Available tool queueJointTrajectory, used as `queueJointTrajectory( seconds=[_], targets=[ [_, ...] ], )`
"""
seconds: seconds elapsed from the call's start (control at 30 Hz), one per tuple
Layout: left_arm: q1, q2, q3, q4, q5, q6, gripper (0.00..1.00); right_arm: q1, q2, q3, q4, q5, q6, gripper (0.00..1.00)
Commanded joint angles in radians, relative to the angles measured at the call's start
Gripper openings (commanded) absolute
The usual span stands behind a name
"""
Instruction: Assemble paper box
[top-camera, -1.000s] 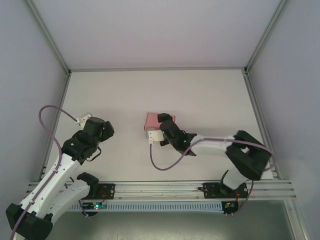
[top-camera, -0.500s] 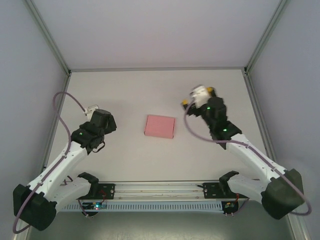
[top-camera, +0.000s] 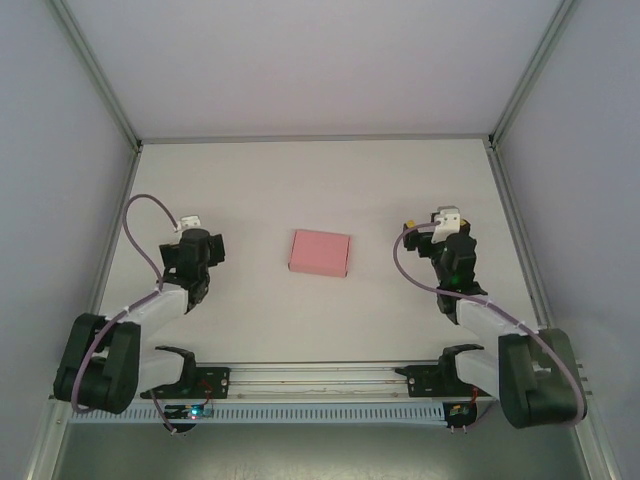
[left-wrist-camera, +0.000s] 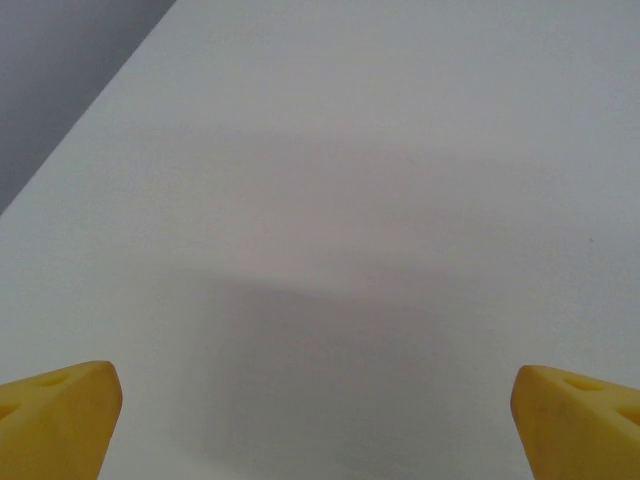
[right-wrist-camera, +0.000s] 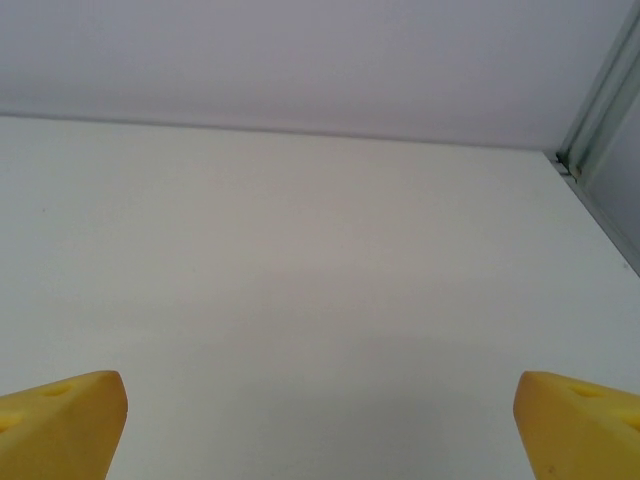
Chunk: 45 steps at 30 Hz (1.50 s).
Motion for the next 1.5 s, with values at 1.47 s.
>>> queueJointTrajectory(
  seconds=[1.47],
  targets=[
    [0.114,0.32,0.006,0.564,0.208,0.102,1.0,-0.085,0.357,0.07,0.29,-0.007,0.04,0.98]
  ],
)
